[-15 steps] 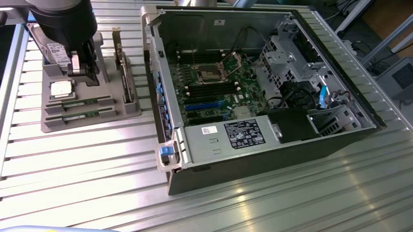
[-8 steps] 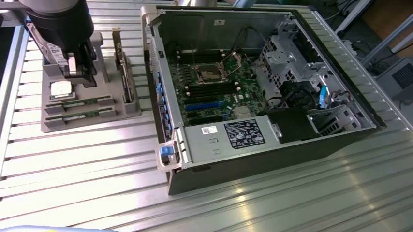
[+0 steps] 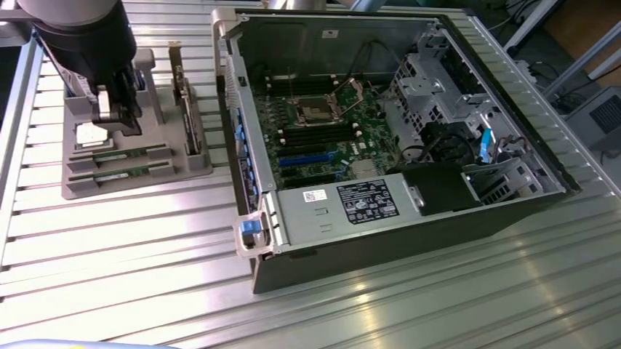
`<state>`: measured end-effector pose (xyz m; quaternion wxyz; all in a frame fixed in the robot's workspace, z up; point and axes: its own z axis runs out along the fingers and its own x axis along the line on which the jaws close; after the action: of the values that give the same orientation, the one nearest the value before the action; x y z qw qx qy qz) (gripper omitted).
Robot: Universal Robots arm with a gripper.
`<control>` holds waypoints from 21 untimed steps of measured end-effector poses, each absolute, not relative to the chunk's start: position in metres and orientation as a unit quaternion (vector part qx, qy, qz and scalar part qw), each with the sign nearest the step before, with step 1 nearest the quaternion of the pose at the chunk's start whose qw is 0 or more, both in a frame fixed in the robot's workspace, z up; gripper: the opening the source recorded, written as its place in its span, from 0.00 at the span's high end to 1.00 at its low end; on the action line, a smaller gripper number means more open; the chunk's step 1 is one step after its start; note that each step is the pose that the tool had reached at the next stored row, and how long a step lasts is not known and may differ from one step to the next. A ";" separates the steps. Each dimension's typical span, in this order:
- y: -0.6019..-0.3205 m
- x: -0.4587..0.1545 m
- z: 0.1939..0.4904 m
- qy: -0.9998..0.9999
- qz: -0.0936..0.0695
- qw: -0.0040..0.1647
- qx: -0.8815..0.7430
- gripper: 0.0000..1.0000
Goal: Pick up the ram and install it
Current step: 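Pick up the ram and move it above insertion slot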
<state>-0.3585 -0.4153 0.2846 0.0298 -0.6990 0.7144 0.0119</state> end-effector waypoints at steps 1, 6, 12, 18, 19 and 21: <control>-0.416 -0.360 0.284 0.714 0.012 0.030 -0.699 0.64; -0.417 -0.360 0.280 0.714 0.012 0.030 -0.699 0.64; -0.418 -0.360 0.275 0.714 0.012 0.030 -0.699 0.64; -0.418 -0.360 0.270 0.714 0.012 0.030 -0.699 0.64; -0.418 -0.360 0.269 0.714 0.012 0.030 -0.699 0.64; -0.419 -0.360 0.268 0.714 0.012 0.030 -0.699 0.64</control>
<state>-0.3604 -0.4185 0.2678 0.0298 -0.6990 0.7144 0.0119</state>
